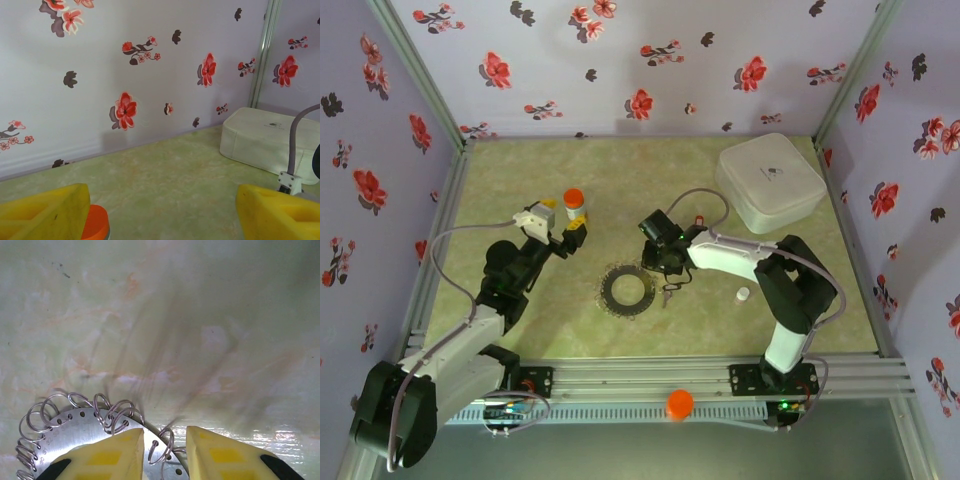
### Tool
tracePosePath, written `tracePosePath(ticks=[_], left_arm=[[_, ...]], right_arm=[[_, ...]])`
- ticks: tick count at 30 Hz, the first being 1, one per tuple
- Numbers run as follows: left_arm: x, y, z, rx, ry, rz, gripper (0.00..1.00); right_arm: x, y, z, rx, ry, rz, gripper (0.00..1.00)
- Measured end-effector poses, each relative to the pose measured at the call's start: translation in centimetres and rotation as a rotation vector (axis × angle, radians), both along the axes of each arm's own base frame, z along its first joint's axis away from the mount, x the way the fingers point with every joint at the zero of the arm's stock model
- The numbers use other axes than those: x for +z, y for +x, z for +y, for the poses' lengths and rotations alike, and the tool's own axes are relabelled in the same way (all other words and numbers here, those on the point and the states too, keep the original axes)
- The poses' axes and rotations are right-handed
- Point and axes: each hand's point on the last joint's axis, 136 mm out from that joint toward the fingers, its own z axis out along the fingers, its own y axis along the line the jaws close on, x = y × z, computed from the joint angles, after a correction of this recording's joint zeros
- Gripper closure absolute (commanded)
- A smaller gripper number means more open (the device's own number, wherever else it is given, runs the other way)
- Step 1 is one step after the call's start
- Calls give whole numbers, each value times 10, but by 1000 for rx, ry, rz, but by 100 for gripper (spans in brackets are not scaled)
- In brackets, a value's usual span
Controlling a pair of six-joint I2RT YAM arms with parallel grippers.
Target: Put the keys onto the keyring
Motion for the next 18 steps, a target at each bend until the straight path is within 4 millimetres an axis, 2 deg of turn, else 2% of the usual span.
tracePosePath(ticks=[7,14,18], left_arm=[[-2,-2,-6,-26,0,10,22],[-15,-3,-21,-73,22,56,22],[-24,-5,-31,-107,38,87,22]], right_arm=[[13,-1,1,118,-68,-26,71],[10,-27,6,199,-101,-3,73],[13,-41,-8,191,-97,2,74]])
